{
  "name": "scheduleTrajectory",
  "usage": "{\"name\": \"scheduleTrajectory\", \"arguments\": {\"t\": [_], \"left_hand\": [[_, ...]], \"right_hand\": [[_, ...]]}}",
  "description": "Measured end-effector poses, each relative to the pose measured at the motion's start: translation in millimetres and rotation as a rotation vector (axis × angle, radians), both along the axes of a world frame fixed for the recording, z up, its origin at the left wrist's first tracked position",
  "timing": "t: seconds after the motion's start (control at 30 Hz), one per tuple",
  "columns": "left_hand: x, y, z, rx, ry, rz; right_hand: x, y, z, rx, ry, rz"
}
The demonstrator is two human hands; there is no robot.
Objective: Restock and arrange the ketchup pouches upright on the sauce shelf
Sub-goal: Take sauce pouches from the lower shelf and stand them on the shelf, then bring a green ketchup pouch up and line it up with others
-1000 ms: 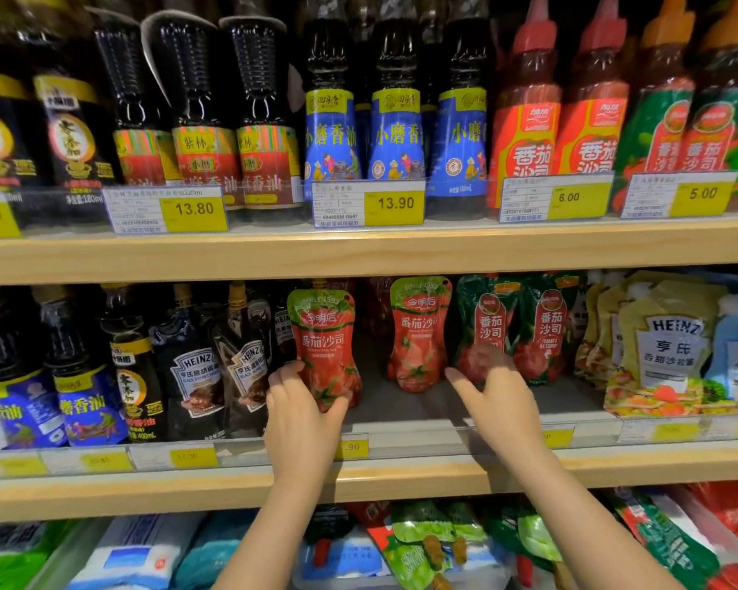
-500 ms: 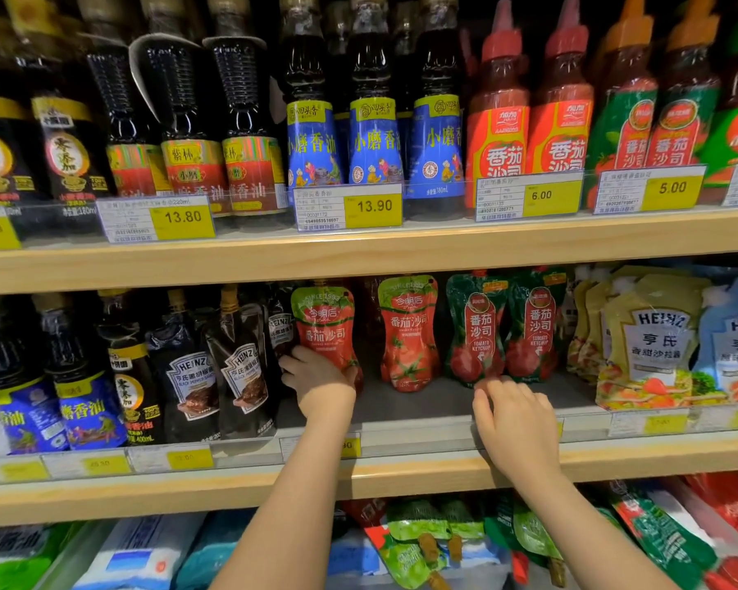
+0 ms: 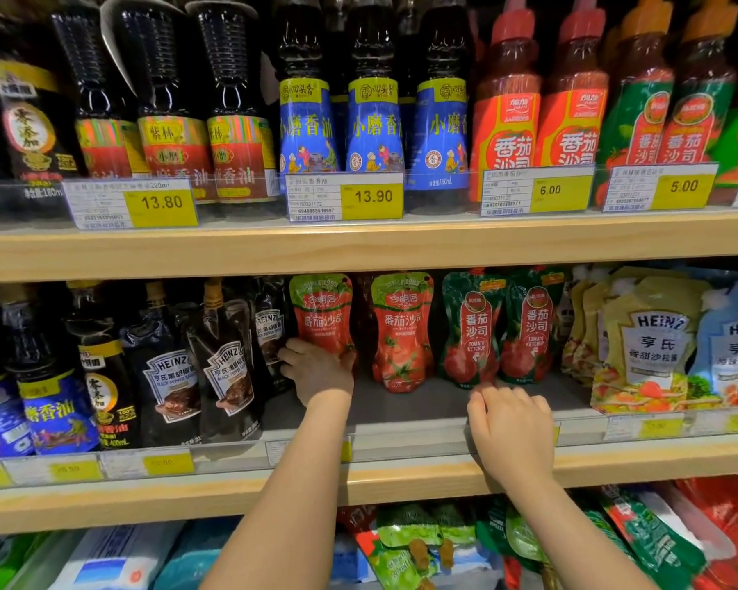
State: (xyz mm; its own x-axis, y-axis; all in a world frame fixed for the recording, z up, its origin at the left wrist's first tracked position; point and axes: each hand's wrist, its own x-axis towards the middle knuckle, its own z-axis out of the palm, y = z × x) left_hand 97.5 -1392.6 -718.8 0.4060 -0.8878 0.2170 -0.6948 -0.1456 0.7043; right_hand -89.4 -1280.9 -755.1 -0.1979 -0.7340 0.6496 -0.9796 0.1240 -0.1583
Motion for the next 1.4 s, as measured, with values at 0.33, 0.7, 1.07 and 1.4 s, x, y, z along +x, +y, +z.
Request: {"name": "scheduleTrajectory", "arguments": {"t": [0.33,0.7,1.07,1.4], "left_hand": [[-48,96,7,-0.31,-0.03,-0.569],[-173,186,-69,-0.404,-0.301,-1.106],[-211,208,-129,-0.124,-0.393,-1.074],[-222,202,-170,-0.106,-0.432,-1.097]], "right_hand": [[-50,48,33,0.117,-0.392,0.392],[-192,158,-16,0.212,-0.393,0.218],[-241,177,-91,0.416,-0.609,0.254],[-219,152,-139,0.365,-1.057,0.146]]}}
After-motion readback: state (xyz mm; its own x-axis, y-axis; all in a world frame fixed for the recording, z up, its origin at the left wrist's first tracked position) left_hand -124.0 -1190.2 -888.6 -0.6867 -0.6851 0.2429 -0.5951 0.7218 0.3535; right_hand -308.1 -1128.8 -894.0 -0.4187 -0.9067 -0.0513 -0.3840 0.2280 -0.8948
